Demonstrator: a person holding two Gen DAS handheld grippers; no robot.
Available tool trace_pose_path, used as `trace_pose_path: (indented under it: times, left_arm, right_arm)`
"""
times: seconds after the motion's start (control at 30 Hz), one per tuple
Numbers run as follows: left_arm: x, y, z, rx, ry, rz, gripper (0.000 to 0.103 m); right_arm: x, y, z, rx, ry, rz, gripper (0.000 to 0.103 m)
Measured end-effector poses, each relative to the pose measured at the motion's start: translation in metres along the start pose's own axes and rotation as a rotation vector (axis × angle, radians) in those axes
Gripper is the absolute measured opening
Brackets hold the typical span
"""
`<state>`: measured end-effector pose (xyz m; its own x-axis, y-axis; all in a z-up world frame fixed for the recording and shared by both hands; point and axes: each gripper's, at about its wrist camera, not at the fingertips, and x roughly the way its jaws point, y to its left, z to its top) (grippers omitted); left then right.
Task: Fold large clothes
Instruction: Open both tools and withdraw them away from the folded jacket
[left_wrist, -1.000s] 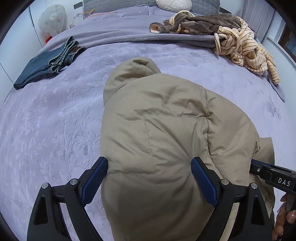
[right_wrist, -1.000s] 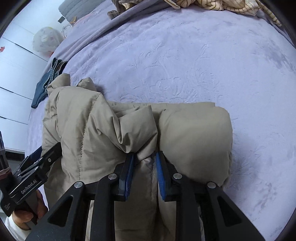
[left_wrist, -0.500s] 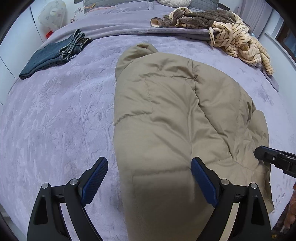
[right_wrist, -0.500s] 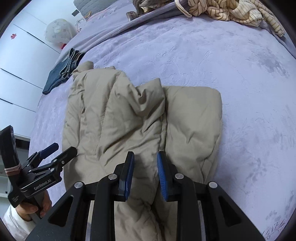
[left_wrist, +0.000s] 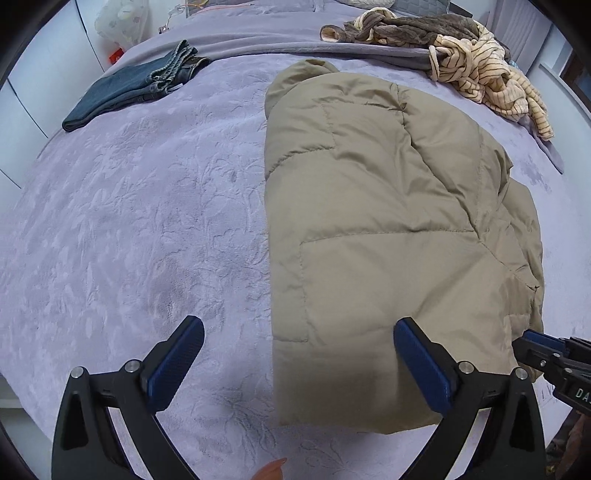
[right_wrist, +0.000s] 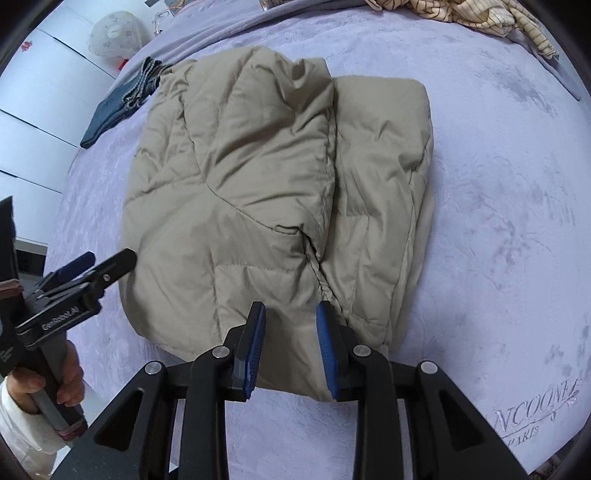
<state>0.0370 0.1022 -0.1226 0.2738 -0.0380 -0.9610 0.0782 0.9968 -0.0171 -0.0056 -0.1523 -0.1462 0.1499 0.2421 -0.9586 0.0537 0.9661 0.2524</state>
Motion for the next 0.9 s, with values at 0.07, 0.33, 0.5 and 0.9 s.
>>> trace_pose_path:
  times: [0.07,0.33,0.5,0.9]
  left_arm:
    - [-0.001,0.005,-0.003,-0.006,0.010,-0.003,0.103]
    - [-0.006,0.014,-0.015,0.030,0.017,0.028,0.103]
    - [-0.012,0.015,-0.023,0.052,0.041,-0.026,0.103]
    - [-0.047,0.018,-0.045,0.027,0.018,-0.023,0.103]
  right_arm:
    - [0.005,-0.002,-0.003,0.019,0.014,-0.010,0.031]
    - [-0.009,0.009,-0.009,0.054,-0.018,-0.025,0.042]
    - [-0.015,0.018,-0.020,0.089,-0.028,-0.037,0.043]
    - [-0.030,0.028,-0.042,0.070,-0.013,-0.031,0.044]
